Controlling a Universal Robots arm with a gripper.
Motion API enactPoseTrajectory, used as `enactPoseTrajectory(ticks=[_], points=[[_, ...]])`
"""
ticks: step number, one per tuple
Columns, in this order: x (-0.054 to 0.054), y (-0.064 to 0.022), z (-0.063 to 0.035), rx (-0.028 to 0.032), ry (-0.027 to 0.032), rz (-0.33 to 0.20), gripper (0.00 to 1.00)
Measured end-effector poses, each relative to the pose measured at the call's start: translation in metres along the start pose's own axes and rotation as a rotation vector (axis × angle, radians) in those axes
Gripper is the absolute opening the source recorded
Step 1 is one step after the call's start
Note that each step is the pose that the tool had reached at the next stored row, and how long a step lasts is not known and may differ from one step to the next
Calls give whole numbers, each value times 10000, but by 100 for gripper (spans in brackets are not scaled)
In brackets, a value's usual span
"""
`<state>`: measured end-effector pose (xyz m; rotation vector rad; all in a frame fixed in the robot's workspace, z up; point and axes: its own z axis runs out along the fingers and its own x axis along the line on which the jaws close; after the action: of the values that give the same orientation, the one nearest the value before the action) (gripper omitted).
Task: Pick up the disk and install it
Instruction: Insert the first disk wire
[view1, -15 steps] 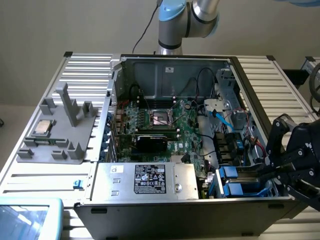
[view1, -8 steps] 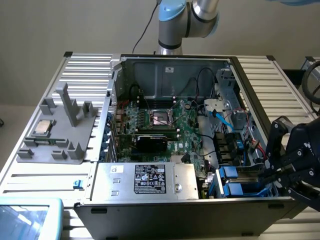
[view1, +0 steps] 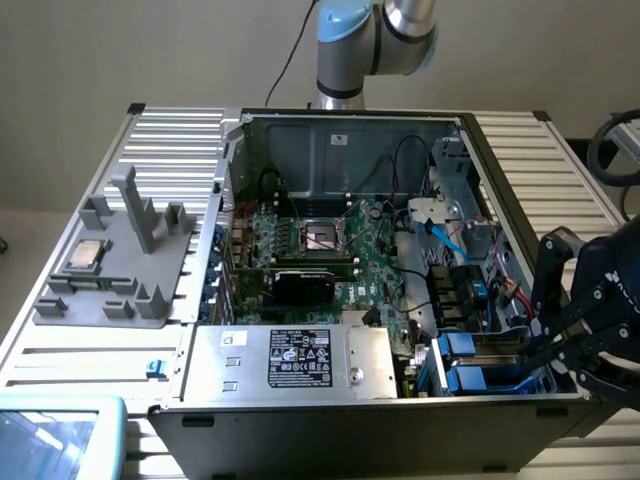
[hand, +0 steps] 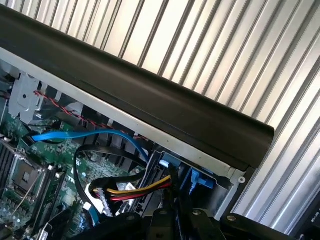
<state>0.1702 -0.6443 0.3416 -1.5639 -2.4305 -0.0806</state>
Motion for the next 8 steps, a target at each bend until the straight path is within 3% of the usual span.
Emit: enactPoseTrajectory(ticks=[3, 4, 8], points=[[22, 9, -5, 90, -207, 40, 16], [23, 9, -5, 100, -230, 45, 16], [24, 10, -4, 101, -232, 46, 16]])
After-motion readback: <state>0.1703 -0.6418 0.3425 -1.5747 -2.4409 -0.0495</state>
